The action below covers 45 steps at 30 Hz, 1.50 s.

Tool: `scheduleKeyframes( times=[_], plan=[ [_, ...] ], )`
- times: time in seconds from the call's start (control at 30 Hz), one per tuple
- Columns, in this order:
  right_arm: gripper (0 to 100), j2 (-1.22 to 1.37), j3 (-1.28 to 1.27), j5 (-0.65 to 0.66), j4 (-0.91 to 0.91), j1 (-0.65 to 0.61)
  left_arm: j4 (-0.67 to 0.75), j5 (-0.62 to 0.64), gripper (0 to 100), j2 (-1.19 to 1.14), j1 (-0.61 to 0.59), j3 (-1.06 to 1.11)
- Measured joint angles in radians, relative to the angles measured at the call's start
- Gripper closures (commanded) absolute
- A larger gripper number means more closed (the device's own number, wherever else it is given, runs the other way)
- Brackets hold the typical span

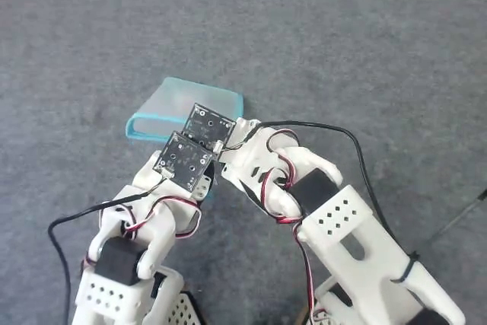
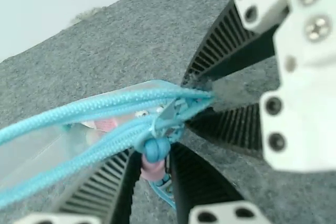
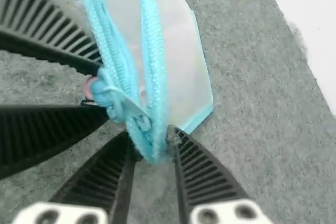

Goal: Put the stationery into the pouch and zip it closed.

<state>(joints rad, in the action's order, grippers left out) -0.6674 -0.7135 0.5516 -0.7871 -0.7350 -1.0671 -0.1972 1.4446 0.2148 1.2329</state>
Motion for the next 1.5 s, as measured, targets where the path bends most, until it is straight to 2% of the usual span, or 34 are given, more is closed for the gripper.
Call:
scheduleKeyframes(
  times=[0.2, 0.37, 0.5, 0.63, 1.03, 1.17, 1.3, 1.5],
  plan=[
    [99.3, 0.0, 0.0, -0.066, -0.003, 0.029, 0.0, -0.003, 95, 0.0, 0.0, 0.0],
    [99.3, -0.002, 0.012, -0.098, -0.078, 0.064, 0.0, -0.005, 88, -0.014, 0.003, 0.002],
    [99.3, -0.034, 0.025, -0.123, -0.126, 0.064, 0.0, -0.005, 91, -0.014, 0.003, 0.002],
    [99.3, -0.106, 0.025, -0.126, -0.189, 0.031, 0.0, -0.005, 99, -0.011, 0.003, 0.002],
    [99.3, -0.167, -0.021, -0.104, -0.199, 0.043, 0.003, -0.006, 99, -0.006, 0.005, 0.002],
    [99.3, -0.176, -0.051, -0.101, -0.192, 0.063, 0.003, -0.006, 99, -0.003, -0.061, 0.0],
    [99.3, -0.173, -0.118, -0.103, -0.163, 0.091, 0.003, -0.006, 99, -0.014, -0.181, -0.003],
    [99.3, -0.176, -0.146, -0.101, -0.147, 0.1, 0.003, -0.012, 99, -0.014, -0.256, -0.003]
  ],
)
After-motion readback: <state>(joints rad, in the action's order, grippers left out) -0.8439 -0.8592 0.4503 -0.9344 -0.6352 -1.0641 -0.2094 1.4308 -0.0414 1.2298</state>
